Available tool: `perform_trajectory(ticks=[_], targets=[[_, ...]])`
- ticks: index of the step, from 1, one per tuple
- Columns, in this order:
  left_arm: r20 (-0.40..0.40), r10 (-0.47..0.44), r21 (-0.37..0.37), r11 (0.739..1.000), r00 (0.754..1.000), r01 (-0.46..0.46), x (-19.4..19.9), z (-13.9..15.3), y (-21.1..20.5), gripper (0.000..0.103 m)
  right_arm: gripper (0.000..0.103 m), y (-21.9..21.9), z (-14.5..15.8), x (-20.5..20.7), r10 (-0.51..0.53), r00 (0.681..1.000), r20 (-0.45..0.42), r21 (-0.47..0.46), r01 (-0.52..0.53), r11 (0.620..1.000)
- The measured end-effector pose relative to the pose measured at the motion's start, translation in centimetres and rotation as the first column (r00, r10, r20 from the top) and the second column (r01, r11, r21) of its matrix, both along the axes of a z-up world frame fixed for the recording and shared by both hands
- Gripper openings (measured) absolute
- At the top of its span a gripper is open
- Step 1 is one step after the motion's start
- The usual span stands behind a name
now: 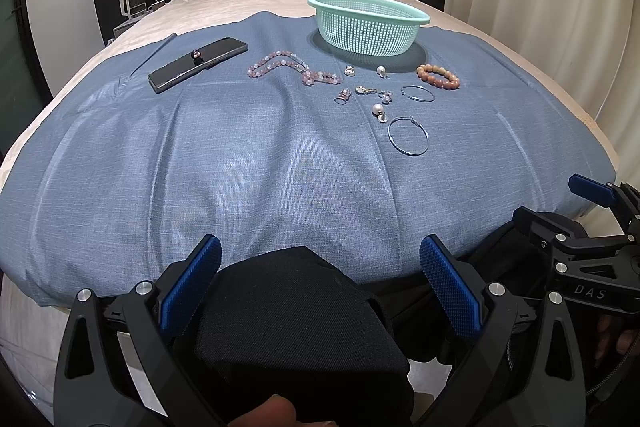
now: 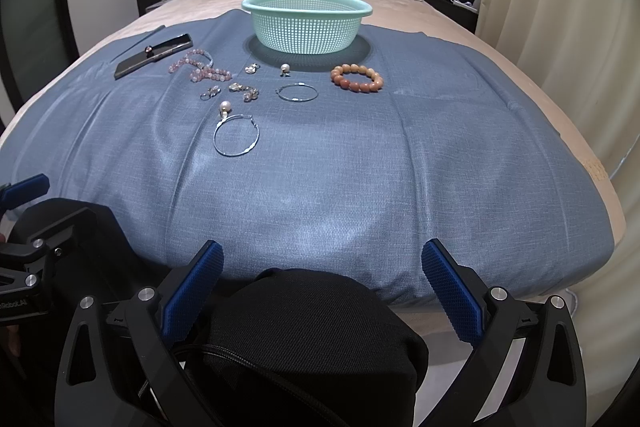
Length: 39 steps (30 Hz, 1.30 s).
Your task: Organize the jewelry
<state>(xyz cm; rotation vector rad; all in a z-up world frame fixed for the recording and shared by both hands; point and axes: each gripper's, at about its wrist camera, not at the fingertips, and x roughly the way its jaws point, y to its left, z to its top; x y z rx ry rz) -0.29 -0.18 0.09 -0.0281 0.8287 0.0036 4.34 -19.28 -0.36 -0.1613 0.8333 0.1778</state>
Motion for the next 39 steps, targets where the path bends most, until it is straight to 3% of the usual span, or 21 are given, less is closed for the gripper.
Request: perform_trajectory(ticks=[12,23,29,39], targets=[[-0.006,-0.003,-0.011,1.000,1.000,0.003,0.3,0.0,-0.2,0.097,0.095,0.3,0.0,0.2,0.010,1.000,-0.012,0.001,-0.010,1.000],[-0.065,-0.009,-0.007,1.000,0.998,0.008,1.4,0.2,0.3,0.097,0.095,-1.5,0.1,1.6,0.005,0.997,-0.077,0.124,0.004,0.992],[-0.110,0.008,-0.111,0.994,0.994,-0.020,5.1,1.6,3.2,0.097,0.095,-1.9,1.3,5.2,-0.012,0.997,-0.075,0.043,0.015,0.999],[-0.117,0.004,-0.095,0.995,0.993,-0.015,14.8,2.8,6.2,0.097,0.095,-2.4,3.1,15.3,-0.048,0.999,-0.014,-0.014,0.047,0.999]])
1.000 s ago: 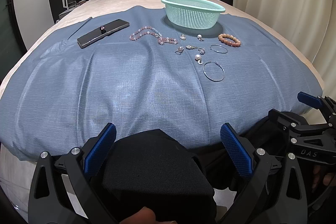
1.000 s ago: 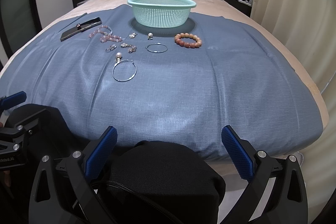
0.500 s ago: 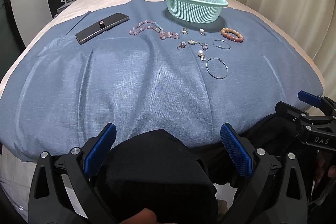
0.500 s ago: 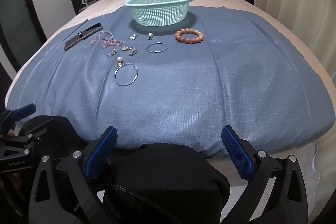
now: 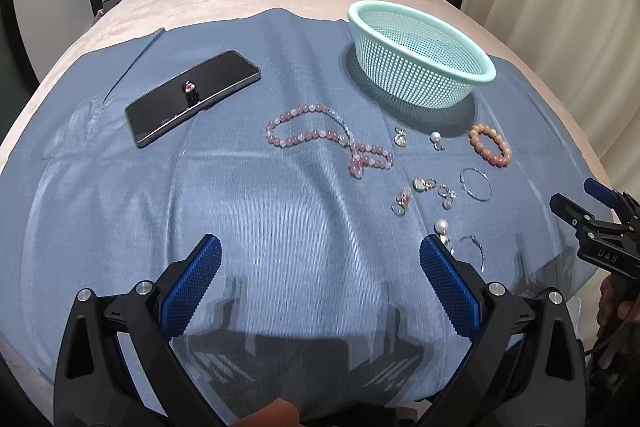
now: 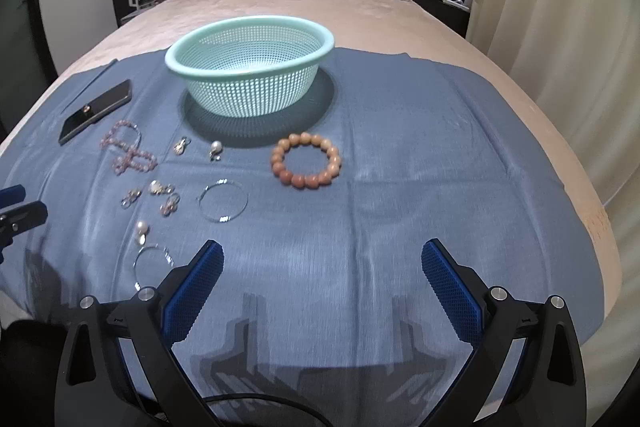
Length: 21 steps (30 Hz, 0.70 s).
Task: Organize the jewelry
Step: 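Grasp the pink beaded bracelet with the left gripper while the right gripper grasps the orange heart-bead bracelet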
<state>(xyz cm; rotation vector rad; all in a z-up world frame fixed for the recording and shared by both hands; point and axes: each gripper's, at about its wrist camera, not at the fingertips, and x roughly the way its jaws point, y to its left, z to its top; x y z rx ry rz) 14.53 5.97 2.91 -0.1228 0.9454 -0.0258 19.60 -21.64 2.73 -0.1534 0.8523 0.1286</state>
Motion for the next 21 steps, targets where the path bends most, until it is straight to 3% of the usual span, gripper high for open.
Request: perform_trajectory(ticks=[12,15,16,21], targets=[[-0.069,-0.051,0.044,0.998,0.996,0.054,9.9,-4.9,0.6,0.097,0.095,1.4,-4.6,9.8,0.022,0.997,-0.072,0.034,-0.019,0.999],[-0.031,-0.093,0.099,0.990,0.995,0.096,10.2,-5.8,0.2,0.098,0.097,1.4,-6.6,10.9,0.017,0.993,-0.117,0.053,-0.011,0.999],[-0.010,-0.110,0.122,0.986,0.994,0.110,10.0,-6.1,0.0,0.099,0.097,1.1,-6.8,10.7,0.017,0.996,-0.091,0.075,-0.010,0.997],[0.072,-0.111,0.082,0.991,0.991,0.105,9.2,-6.7,0.5,0.099,0.097,1.0,-7.1,10.3,0.005,0.998,-0.069,0.097,0.001,0.995]])
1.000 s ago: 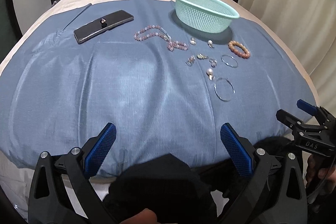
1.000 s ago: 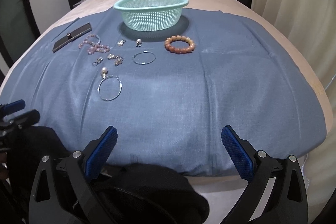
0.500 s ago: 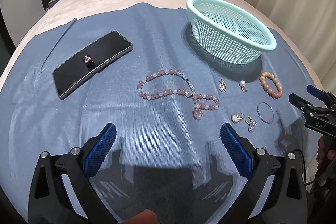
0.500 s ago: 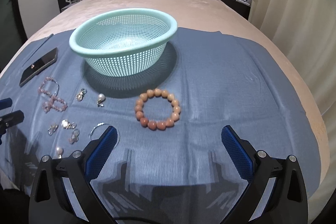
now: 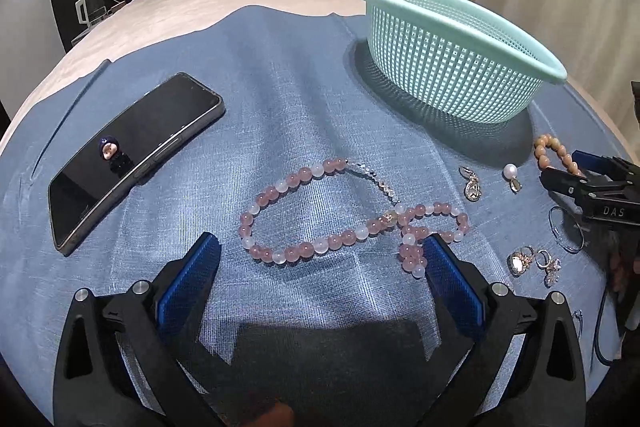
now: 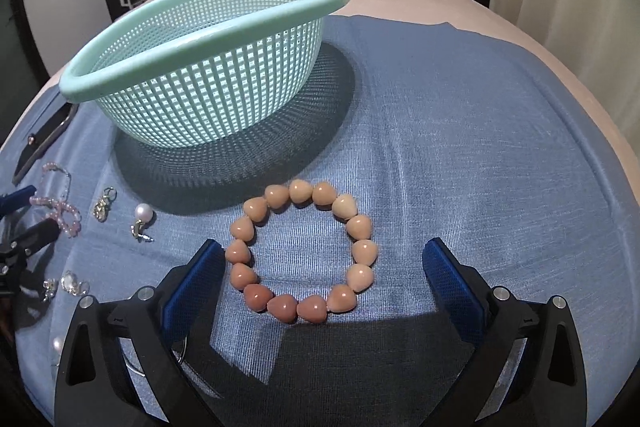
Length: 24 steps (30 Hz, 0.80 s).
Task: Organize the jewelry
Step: 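Grasp the pink beaded bracelet with the left gripper while the right gripper grasps the orange heart-bead bracelet, then carry both bracelets over the green basket and open both grippers to drop them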
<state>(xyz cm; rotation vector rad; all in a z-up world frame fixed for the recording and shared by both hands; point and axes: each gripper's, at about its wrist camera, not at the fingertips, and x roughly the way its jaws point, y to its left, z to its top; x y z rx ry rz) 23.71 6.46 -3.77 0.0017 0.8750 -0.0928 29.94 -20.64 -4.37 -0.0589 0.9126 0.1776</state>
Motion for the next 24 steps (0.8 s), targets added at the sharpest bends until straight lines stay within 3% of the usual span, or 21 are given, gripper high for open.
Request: perform_trajectory(ticks=[5,8,10,14,16,23,24], targets=[[0.008,0.004,0.010,1.000,1.000,-0.004,-0.3,0.3,-0.5,0.098,0.096,0.2,0.1,0.1,0.001,1.000,0.008,-0.003,-0.001,1.000],[0.012,-0.019,0.002,1.000,1.000,0.019,-0.5,0.6,-0.6,0.082,0.090,-0.2,0.3,0.3,0.014,1.000,0.020,0.003,-0.014,1.000],[0.010,-0.052,0.008,0.999,0.999,0.052,-0.7,0.9,-1.1,0.060,0.070,0.1,0.6,0.0,0.017,0.999,0.038,0.007,-0.017,1.000],[0.004,-0.086,0.003,0.996,0.996,0.086,-0.9,1.2,-1.6,0.032,0.021,-0.1,1.1,-0.3,0.029,0.998,0.053,0.024,-0.031,0.999],[-0.005,-0.090,-0.030,0.996,0.996,0.090,-0.9,1.4,-1.3,0.020,0.021,-0.1,1.2,-0.6,0.048,0.997,0.054,0.030,-0.050,0.998],[-0.042,-0.096,-0.124,0.988,0.995,0.090,-2.3,2.6,-0.1,0.011,0.020,-0.8,2.4,-2.5,0.085,0.996,0.040,0.065,-0.087,0.994],[-0.043,-0.098,-0.131,0.987,0.994,0.091,-2.7,2.9,-0.1,0.011,0.012,-1.0,2.8,-3.1,0.083,0.996,0.041,0.068,-0.086,0.994]])
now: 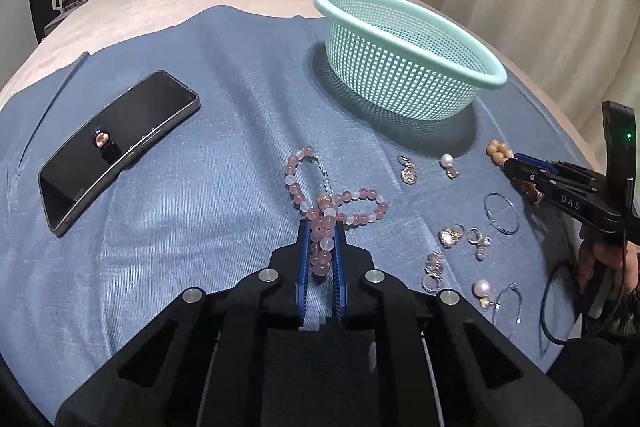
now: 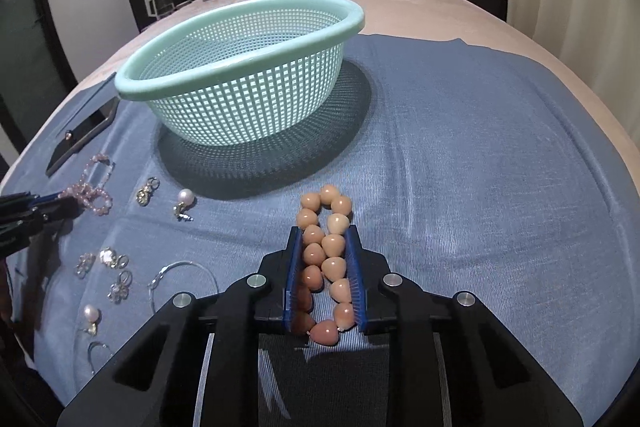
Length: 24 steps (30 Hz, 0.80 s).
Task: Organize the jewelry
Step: 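Carry both bracelets over the green basket and open both grippers to drop them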
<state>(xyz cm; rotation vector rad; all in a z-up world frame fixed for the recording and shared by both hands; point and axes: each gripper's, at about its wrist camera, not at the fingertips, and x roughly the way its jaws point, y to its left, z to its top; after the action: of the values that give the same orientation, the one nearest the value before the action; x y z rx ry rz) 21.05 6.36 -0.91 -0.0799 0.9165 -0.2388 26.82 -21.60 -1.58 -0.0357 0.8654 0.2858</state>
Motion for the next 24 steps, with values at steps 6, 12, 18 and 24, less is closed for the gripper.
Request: perform_trajectory(ticks=[6,12,18,24], targets=[[0.008,-0.032,-0.013,0.999,0.999,0.032,-2.9,2.2,-0.7,0.010,0.011,-0.1,3.2,-2.3,-0.005,0.999,0.035,0.014,0.005,1.000],[0.080,-0.057,-0.009,0.998,0.995,0.058,-4.6,6.4,-1.2,0.006,0.011,0.7,7.4,-3.3,0.024,0.994,0.106,0.030,-0.027,0.999],[0.174,-0.092,0.017,0.996,0.981,0.090,-3.3,11.5,-1.5,0.006,0.011,2.0,13.2,-3.5,0.057,0.972,0.229,0.037,-0.067,0.997],[0.249,-0.137,0.006,0.990,0.959,0.140,0.1,16.2,-2.3,0.006,0.011,4.0,18.7,-0.9,0.089,0.941,0.328,0.034,-0.105,0.994]])
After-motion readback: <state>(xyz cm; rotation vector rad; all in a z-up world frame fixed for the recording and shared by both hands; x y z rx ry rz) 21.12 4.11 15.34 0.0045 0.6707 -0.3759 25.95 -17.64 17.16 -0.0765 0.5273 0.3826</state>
